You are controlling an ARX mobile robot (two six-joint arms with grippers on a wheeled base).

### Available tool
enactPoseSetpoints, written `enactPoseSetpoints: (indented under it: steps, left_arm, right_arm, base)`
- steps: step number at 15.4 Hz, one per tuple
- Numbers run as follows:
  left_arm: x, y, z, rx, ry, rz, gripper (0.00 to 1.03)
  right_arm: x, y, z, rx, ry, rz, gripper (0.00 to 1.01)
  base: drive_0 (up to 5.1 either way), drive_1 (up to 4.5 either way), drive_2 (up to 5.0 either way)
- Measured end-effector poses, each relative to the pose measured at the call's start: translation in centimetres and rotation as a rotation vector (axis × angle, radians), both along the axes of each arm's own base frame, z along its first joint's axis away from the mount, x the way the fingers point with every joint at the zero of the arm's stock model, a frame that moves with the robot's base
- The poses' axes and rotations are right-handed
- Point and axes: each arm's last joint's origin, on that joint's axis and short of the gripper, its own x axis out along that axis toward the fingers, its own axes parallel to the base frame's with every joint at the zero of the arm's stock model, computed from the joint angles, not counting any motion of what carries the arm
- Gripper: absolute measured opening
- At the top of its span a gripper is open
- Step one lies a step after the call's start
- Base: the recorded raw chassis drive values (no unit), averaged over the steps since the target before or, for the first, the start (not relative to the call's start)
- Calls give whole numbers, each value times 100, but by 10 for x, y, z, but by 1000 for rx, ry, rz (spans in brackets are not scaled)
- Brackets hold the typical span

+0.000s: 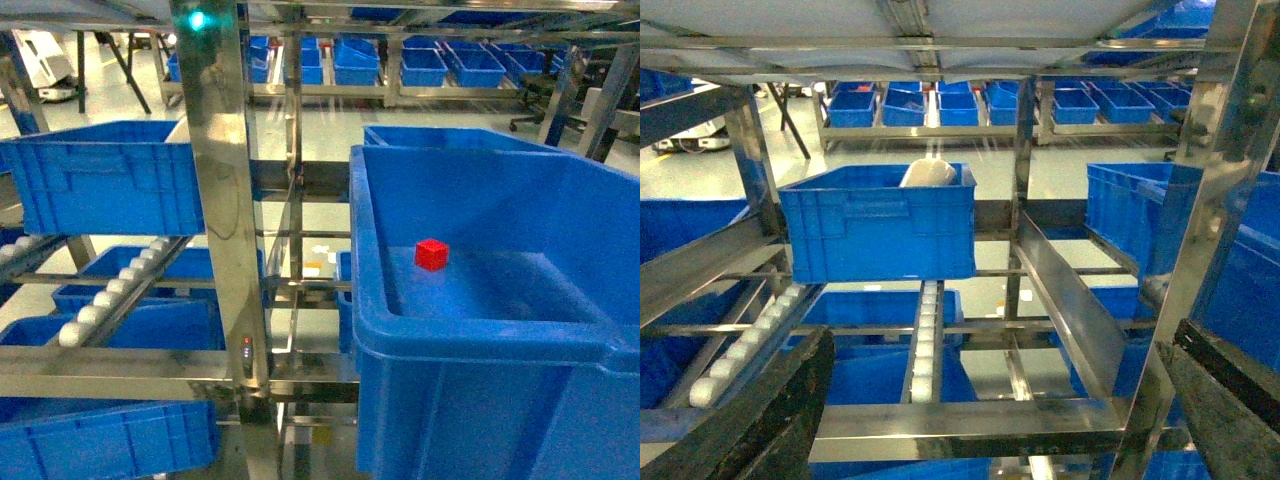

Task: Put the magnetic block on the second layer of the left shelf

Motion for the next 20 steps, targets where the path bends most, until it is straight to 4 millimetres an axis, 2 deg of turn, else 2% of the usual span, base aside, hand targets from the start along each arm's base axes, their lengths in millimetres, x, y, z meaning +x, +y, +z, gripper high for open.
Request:
enactPoseSetpoints:
  steps: [1,3,6,10,20]
  left_arm:
    - [0,0,0,0,0,0,98]
    - [0,0,0,0,0,0,98]
    - [0,0,0,0,0,0,98]
    - [0,0,0,0,0,0,98]
    - [0,0,0,0,0,0,98]
  right_arm:
    - [1,1,-1,5,7,11,98]
    - [-3,-8,-8,24,-149,62,81]
    - [-14,-9,-28,28,-163,73,46]
    - [-24,-8,-43,28,-166,76,3]
    - [-39,-8,-63,31,-163,76,2]
  base:
    - [0,0,0]
    - [0,0,0]
    - [0,0,0]
    - [0,0,0]
    - [0,0,0]
